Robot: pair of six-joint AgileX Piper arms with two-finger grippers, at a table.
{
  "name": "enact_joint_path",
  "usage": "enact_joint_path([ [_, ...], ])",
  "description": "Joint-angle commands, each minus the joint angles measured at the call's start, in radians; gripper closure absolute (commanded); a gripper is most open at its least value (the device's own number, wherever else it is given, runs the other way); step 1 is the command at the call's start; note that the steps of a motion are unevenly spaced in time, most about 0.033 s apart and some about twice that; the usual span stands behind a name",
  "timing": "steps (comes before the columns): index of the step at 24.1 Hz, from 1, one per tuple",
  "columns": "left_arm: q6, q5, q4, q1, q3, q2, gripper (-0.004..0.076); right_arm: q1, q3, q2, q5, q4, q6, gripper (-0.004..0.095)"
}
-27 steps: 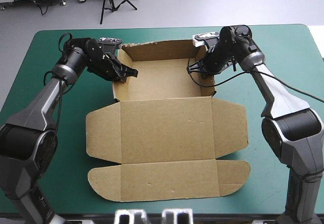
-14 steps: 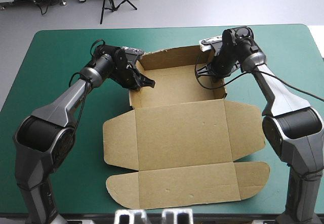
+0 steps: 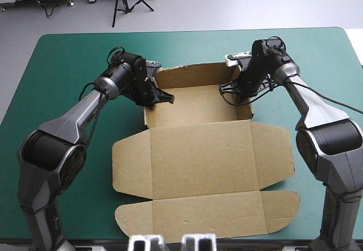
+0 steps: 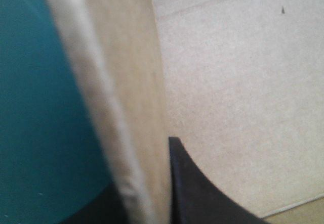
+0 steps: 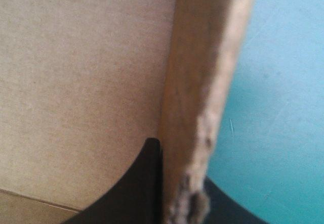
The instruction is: Fold the box
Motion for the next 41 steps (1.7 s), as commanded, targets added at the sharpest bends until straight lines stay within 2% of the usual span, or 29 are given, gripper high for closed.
enact_joint_path([
  [1,0.024,0.001,-0.002,-0.010,-0.035,-0.056,0.0729,-0.005,-0.021,-0.055,0.035,-0.004,-0.041,0.0904],
  [4,0.038,0.001,-0.009,-0.010,-0.035,-0.056,0.0689,-0.005,-0.016,-0.055,0.035,0.006,-0.050,0.0787],
  [7,0.039,0.008,-0.029,-0.010,-0.035,-0.056,0.0571,-0.005,-0.016,-0.055,0.035,0.041,-0.072,0.0567],
  [8,0.057,0.016,-0.041,-0.010,-0.035,-0.056,0.0512,-0.005,-0.016,-0.055,0.035,0.054,-0.081,0.0465],
  [9,0.088,0.038,-0.035,-0.008,-0.035,-0.056,0.0385,-0.005,-0.016,-0.057,0.035,0.061,-0.072,0.0274],
  [10,0.090,0.050,-0.023,-0.008,-0.035,-0.056,0.0325,-0.005,-0.016,-0.061,0.035,0.062,-0.053,0.0184],
  [11,0.090,0.081,0.028,-0.008,-0.037,-0.058,0.0178,-0.005,-0.018,-0.073,0.035,0.066,-0.035,0.0077],
  [13,0.090,0.131,0.101,-0.008,-0.053,-0.060,0.0078,-0.005,-0.019,-0.105,0.035,0.062,-0.047,0.0072],
  [14,0.090,0.144,0.120,-0.008,-0.061,-0.060,0.0073,-0.005,-0.019,-0.118,0.035,0.054,-0.050,0.0072],
  [18,0.106,0.109,0.153,-0.008,-0.153,-0.144,0.0086,-0.009,-0.020,-0.244,0.035,-0.063,-0.063,0.0072],
  [21,0.146,0.144,0.149,-0.010,-0.226,-0.246,0.0086,-0.022,-0.020,-0.334,0.035,-0.029,-0.109,0.0076],
  [23,0.179,0.144,0.142,-0.010,-0.214,-0.358,0.0090,-0.024,-0.020,-0.395,0.035,-0.001,-0.150,0.0093],
  [25,0.238,0.144,0.142,-0.010,-0.179,-0.481,0.0175,-0.027,-0.020,-0.433,0.035,-0.001,-0.172,0.0093],
  [26,0.275,0.144,0.142,-0.010,-0.144,-0.546,0.0293,-0.031,-0.020,-0.445,0.035,0.003,-0.174,0.0093],
  [28,0.307,0.144,0.142,-0.010,-0.084,-0.625,0.0479,-0.031,-0.020,-0.447,0.035,0.001,-0.174,0.0093],
  [31,0.353,0.144,0.142,-0.010,0.039,-0.742,0.0728,-0.031,-0.020,-0.442,0.031,0.001,-0.174,0.0094],
  [41,0.335,0.144,0.153,-0.010,0.475,-1.020,0.0726,-0.031,-0.018,-0.357,0.013,0.048,-0.174,0.0094],
])
